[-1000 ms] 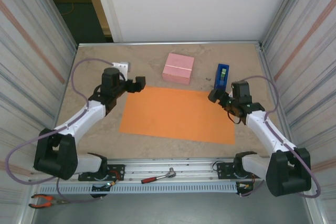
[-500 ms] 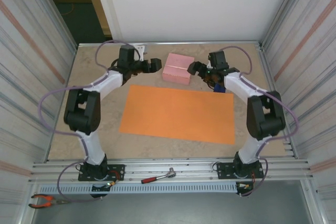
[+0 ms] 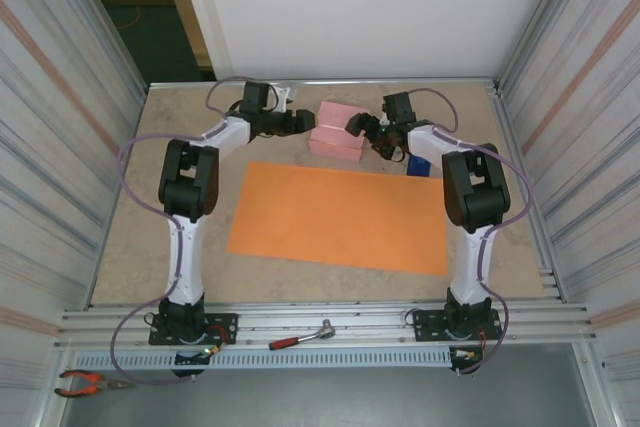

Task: Wrap the gift box in paper

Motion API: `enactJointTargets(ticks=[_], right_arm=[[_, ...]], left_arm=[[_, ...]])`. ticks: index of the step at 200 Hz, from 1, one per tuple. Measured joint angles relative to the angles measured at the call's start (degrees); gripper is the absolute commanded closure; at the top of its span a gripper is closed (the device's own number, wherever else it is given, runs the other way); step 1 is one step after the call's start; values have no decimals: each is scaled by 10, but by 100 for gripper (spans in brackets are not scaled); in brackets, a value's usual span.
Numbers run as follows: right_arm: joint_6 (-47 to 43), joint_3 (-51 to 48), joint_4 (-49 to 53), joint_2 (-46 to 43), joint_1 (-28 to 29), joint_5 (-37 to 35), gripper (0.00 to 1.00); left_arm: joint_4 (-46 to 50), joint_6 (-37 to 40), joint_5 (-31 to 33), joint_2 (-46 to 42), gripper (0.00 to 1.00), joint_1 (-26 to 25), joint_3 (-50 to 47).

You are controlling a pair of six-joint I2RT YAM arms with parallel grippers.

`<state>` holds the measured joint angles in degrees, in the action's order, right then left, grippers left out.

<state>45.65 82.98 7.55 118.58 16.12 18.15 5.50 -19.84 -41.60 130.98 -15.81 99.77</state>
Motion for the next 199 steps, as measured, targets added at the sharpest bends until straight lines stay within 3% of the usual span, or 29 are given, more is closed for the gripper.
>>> enactJointTargets(ticks=[24,60,95,145,199], right_arm=[[6,9,-2,16,0,4,15],[18,29,-13,37,0,19,26],[20,35,-15,41,-3,19,51],[19,22,-9,13,3,11,55],[19,-79,2,-150,45,-55,55]], left_arm=[[6,-2,-9,12,31,-5,3],[12,-14,-17,30,48,-20,20],[18,-16,-12,38,52,-21,31],[29,-17,5,6,52,-25,5],[43,-26,52,-177,52,-56,-137]])
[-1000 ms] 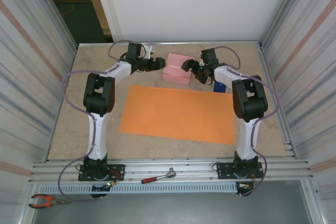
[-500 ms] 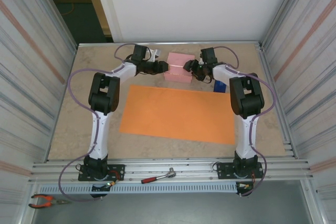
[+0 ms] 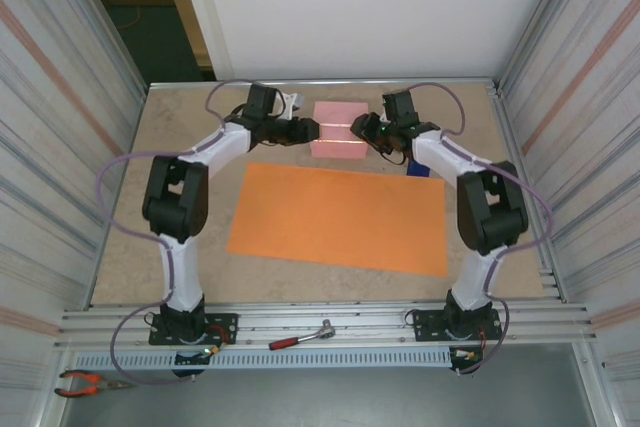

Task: Wrap the gift box in paper

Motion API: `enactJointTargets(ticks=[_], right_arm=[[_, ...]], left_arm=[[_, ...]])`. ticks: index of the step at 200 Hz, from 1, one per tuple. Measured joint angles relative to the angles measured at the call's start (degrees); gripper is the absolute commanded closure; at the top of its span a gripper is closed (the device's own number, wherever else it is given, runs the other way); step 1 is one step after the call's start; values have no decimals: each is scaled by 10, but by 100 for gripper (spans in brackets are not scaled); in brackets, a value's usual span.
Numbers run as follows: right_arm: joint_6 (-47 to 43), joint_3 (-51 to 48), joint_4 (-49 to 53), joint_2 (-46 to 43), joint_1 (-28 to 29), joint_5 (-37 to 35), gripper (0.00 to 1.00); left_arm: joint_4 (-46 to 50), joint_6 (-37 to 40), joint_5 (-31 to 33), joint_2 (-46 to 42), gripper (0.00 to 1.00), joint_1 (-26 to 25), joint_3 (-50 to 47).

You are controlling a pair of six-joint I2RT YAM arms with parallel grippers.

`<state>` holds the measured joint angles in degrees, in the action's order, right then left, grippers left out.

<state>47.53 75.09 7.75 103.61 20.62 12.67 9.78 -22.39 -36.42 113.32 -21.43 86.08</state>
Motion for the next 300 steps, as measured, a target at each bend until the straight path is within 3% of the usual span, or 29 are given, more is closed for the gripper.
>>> enactJointTargets(ticks=[40,97,140,155,168,181,209,228,255,277,300], right_arm=[[4,-124,-4,-136,59,-66,55],[39,-289,28,-295,194,-192,55],[92,-386,10,-341,269,-231,54],[110,-407,-1,-339,280,-230,40],[113,-415,-1,-339,282,-227,17],[111,-416,9,-339,281,-217,7],[103,-416,42,-386,262,-201,2],[96,-416,63,-450,220,-189,3],[83,-418,82,-516,111,-153,7],[67,-431,91,-518,31,-115,11],[47,-445,95,-489,-10,-76,15]], left_arm=[[-17,-20,34,-134,51,-36,-149],[-7,-52,85,-261,49,-120,-324],[-10,-69,102,-295,48,-165,-405],[-20,-70,102,-292,48,-171,-423],[-34,-70,97,-291,47,-172,-428],[-66,-71,88,-293,44,-173,-428],[-103,-84,83,-316,38,-151,-428],[-116,-95,87,-339,36,-116,-428],[-141,-114,91,-328,35,-70,-428],[-169,-133,91,-280,35,-50,-427],[-191,-150,90,-227,35,-45,-426]])
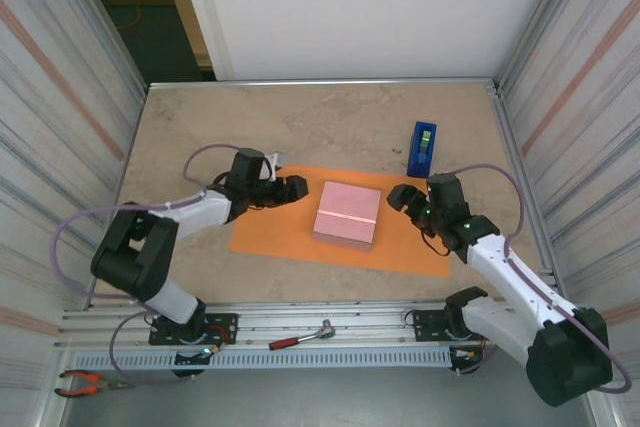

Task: Wrap the gift box in paper

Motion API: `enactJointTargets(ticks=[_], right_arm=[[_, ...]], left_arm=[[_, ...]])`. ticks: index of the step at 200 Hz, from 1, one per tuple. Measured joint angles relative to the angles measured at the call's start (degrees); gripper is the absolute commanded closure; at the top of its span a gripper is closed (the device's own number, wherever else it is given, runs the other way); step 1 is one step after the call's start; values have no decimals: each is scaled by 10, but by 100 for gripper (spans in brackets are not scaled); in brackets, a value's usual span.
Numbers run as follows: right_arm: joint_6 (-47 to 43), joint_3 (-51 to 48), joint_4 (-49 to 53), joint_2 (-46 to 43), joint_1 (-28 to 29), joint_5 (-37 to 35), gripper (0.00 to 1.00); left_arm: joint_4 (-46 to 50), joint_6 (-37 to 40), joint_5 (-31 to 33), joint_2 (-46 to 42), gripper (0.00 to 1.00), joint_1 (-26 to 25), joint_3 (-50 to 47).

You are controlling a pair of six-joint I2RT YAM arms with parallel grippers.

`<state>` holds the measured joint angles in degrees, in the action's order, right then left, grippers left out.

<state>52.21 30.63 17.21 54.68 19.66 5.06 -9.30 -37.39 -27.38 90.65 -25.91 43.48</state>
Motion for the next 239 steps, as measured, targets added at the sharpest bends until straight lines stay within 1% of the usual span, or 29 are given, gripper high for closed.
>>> enactJointTargets(ticks=[17,46,92,128,168,206,220,239], right_arm=[[-11,-9,-2,30,-7,21,18],[-21,-24,-16,75,-7,47,23],[-34,-27,-59,136,-7,72,33],[-38,-21,-79,181,-5,88,41],[-47,31,-94,237,15,100,49],[-49,102,-115,324,47,101,59],[-50,129,-118,357,57,103,62],[-50,164,-121,397,66,103,65]], left_arm=[[-8,-10,1,24,35,2,0],[-40,-31,9,29,35,17,-14],[-61,-58,30,28,35,82,-61],[-71,-65,44,5,35,133,-87],[-44,-66,78,-30,35,214,-108],[-4,-64,95,-52,34,294,-108],[19,-59,93,-57,34,303,-99],[38,-53,81,-63,34,300,-80]])
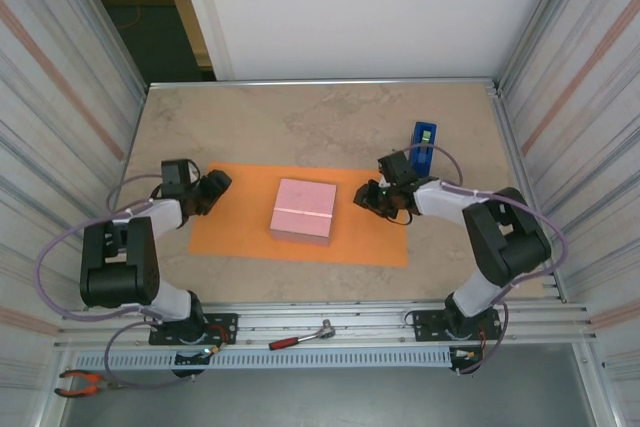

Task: Wrap the gift box in paper

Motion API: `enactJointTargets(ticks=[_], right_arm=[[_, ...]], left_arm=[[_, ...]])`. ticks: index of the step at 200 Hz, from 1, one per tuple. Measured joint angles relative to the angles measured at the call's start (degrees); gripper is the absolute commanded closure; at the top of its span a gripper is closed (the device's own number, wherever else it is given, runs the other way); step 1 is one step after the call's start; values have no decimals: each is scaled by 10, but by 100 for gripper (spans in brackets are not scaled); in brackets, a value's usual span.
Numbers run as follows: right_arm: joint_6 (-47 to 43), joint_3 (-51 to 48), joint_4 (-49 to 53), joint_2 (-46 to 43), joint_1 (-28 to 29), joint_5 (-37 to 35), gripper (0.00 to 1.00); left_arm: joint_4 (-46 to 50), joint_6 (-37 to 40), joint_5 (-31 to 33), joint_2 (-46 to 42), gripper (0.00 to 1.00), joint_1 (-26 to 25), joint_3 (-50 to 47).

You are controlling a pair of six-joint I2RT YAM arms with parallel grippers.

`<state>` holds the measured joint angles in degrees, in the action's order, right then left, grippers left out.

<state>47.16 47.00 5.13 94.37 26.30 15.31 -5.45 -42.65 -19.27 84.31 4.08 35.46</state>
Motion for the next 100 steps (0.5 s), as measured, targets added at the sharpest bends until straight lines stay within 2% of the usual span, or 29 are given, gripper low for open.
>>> enactJointTargets(ticks=[57,100], right_arm=[[-13,60,5,73,-11,1,70],[-15,87,2,100,-31,16,73]], left_arm=[[14,22,-39,-13,33,-54,28],[9,23,-41,39,33,-98,29]])
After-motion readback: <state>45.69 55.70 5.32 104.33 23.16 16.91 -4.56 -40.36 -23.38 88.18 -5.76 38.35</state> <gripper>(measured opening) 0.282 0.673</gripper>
